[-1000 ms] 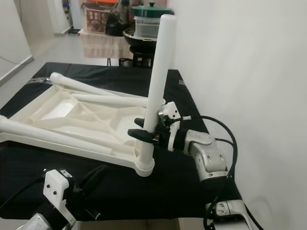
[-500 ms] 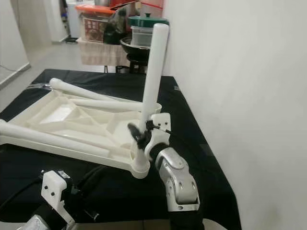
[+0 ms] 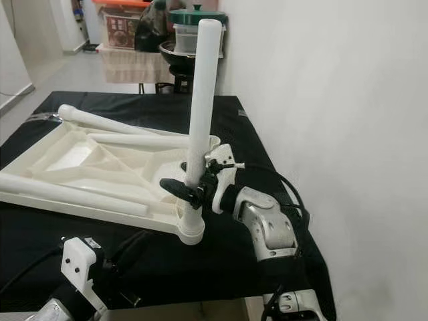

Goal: Building children table

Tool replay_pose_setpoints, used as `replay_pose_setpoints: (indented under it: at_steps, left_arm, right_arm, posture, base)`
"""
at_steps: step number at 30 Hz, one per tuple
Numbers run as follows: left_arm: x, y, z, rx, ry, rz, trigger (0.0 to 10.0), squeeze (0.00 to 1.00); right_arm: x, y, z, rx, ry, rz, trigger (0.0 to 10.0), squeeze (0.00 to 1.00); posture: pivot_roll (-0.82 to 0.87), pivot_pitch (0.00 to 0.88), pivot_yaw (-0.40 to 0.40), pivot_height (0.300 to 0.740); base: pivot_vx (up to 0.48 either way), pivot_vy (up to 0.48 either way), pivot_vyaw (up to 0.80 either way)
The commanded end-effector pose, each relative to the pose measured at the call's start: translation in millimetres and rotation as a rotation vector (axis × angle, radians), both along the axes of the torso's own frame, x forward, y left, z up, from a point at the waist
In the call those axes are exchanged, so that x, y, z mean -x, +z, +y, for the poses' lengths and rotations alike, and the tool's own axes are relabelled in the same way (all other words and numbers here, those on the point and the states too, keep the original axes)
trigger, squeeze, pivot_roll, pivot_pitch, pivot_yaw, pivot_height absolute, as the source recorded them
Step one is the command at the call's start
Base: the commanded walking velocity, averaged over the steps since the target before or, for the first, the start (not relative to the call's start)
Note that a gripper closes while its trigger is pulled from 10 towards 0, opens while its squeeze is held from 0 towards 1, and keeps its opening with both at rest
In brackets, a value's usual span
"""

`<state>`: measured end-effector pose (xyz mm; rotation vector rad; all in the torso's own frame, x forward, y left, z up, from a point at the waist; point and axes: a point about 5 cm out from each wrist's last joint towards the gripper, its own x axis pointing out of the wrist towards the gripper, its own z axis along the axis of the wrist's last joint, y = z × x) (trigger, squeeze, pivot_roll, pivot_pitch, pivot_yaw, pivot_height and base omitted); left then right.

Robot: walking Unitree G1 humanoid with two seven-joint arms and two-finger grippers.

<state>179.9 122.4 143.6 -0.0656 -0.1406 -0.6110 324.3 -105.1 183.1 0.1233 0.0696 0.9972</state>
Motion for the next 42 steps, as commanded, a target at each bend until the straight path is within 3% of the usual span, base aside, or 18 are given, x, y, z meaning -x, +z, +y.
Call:
replay_pose_setpoints:
  at_steps: [1, 2, 4, 11, 17, 18, 19, 20, 21, 22, 30, 31, 32, 33, 34, 35, 39, 42]
  left_arm:
    - [-0.7, -2.4, 0.0, -0.009, 0.005, 0.010, 10.0, 0.00]
    - [-0.8, -2.4, -0.2, -0.008, 0.005, 0.010, 10.0, 0.00]
    - [-0.9, -2.3, -0.6, -0.008, 0.005, 0.010, 10.0, 0.00]
    - [-0.2, -1.2, -1.5, -0.006, 0.005, 0.008, 10.0, 0.00]
    - [0.7, 0.9, -1.2, -0.005, 0.006, 0.003, 10.0, 0.00]
    - [1.4, 1.6, -0.6, -0.006, 0.006, 0.002, 10.0, 0.00]
    - [1.8, 2.0, 0.1, -0.006, 0.006, 0.001, 10.0, 0.00]
    - [2.3, 2.8, 1.0, -0.006, 0.007, 0.000, 10.0, 0.00]
    - [2.3, 2.8, 1.0, -0.006, 0.007, 0.000, 10.0, 0.00]
    - [2.5, 3.3, 1.5, -0.006, 0.007, 0.000, 10.0, 0.00]
    - [1.1, 3.8, 2.1, -0.006, 0.009, -0.001, 10.0, 0.00]
    - [1.0, 4.0, 2.2, -0.005, 0.013, -0.001, 10.0, 0.00]
    - [1.1, 4.2, 2.3, -0.004, 0.014, -0.001, 10.0, 0.00]
    - [1.1, 4.2, 2.3, -0.004, 0.014, -0.001, 10.0, 0.00]
    - [1.1, 4.2, 2.3, -0.004, 0.015, -0.001, 10.0, 0.00]
    - [0.7, 4.3, 2.2, -0.003, 0.012, -0.001, 10.0, 0.00]
    - [0.1, 3.6, 1.6, -0.004, 0.011, 0.001, 10.0, 0.00]
    - [-0.1, 3.5, 1.5, -0.004, 0.011, 0.001, 10.0, 0.00]
  right_arm:
    - [-5.8, 5.5, -5.2, 0.030, 0.185, -0.025, 10.0, 0.00]
    - [-11.0, 8.9, -10.2, 0.038, 0.247, -0.022, 0.0, 0.00]
    - [-15.9, 12.6, -15.3, 0.040, 0.306, -0.017, 0.0, 0.00]
    - [-13.3, 5.1, -14.8, 0.045, 0.209, -0.022, 0.0, 0.00]
    - [16.6, -11.2, -4.6, 0.036, 0.179, 0.010, 0.0, 0.00]
    - [21.9, -18.8, 6.2, 0.038, 0.067, 0.039, 0.0, 0.00]
    - [18.3, -22.7, 14.7, 0.035, -0.176, 0.046, 0.0, 0.00]
    - [29.2, -37.0, 21.3, 0.000, -0.441, 0.186, 0.0, 0.00]
    - [29.2, -37.0, 21.3, 0.000, -0.441, 0.186, 0.0, 0.00]
    - [40.3, -47.6, 21.4, -0.012, -0.627, 0.307, 0.0, 0.00]
    - [24.9, -36.0, 8.7, 0.026, -0.653, 0.170, 0.0, 0.00]
    - [25.8, -35.5, 12.5, 0.028, -0.639, 0.174, 3.6, 0.00]
    - [26.9, -31.6, 17.2, 0.001, -0.627, 0.169, 10.0, 0.00]
    - [26.9, -31.6, 17.2, 0.001, -0.627, 0.169, 10.0, 0.00]
    - [27.7, -25.3, 22.7, -0.046, -0.559, 0.152, 10.0, 0.16]
    - [29.4, -15.0, 30.6, -0.119, -0.437, 0.133, 10.0, 1.00]
    - [21.9, 5.2, 27.9, -0.156, -0.212, 0.050, 10.0, 1.00]
    - [19.6, 6.7, 26.1, -0.146, -0.193, 0.040, 10.0, 1.00]
  posture:
    - [0.04, 0.000, -0.090, 0.740]
    - [0.04, 0.000, -0.093, 0.740]
    - [0.04, 0.000, -0.094, 0.740]
    - [0.03, 0.000, -0.099, 0.740]
    - [0.03, 0.000, -0.106, 0.740]
    - [0.03, 0.000, -0.113, 0.740]
    - [0.03, 0.000, -0.114, 0.740]
    - [0.01, 0.000, -0.109, 0.740]
    - [0.01, 0.000, -0.109, 0.740]
    - [0.01, 0.000, -0.109, 0.740]
    - [0.02, 0.000, -0.112, 0.740]
    - [0.03, 0.000, -0.112, 0.740]
    - [0.02, 0.000, -0.109, 0.740]
    - [0.02, 0.000, -0.109, 0.740]
    - [0.02, 0.000, -0.108, 0.740]
    - [0.02, 0.000, -0.108, 0.740]
    - [0.02, 0.000, -0.103, 0.740]
    - [0.02, 0.000, -0.103, 0.740]
  base:
    - [0.000, 0.000, 0.00]
    - [0.000, 0.000, 0.00]
    - [0.000, 0.000, 0.00]
    - [0.000, 0.000, 0.00]
    - [0.000, 0.000, 0.00]
    - [0.000, 0.000, 0.00]
    - [0.000, 0.000, 0.00]
    - [0.000, 0.000, 0.00]
    - [0.000, 0.000, 0.00]
    - [0.000, 0.000, 0.00]
    - [0.000, 0.000, 0.00]
    - [0.000, 0.000, 0.00]
    - [0.000, 0.000, 0.00]
    - [0.000, 0.000, 0.00]
    - [0.000, 0.000, 0.00]
    - [0.000, 0.000, 0.00]
    - [0.000, 0.000, 0.00]
    - [0.000, 0.000, 0.00]
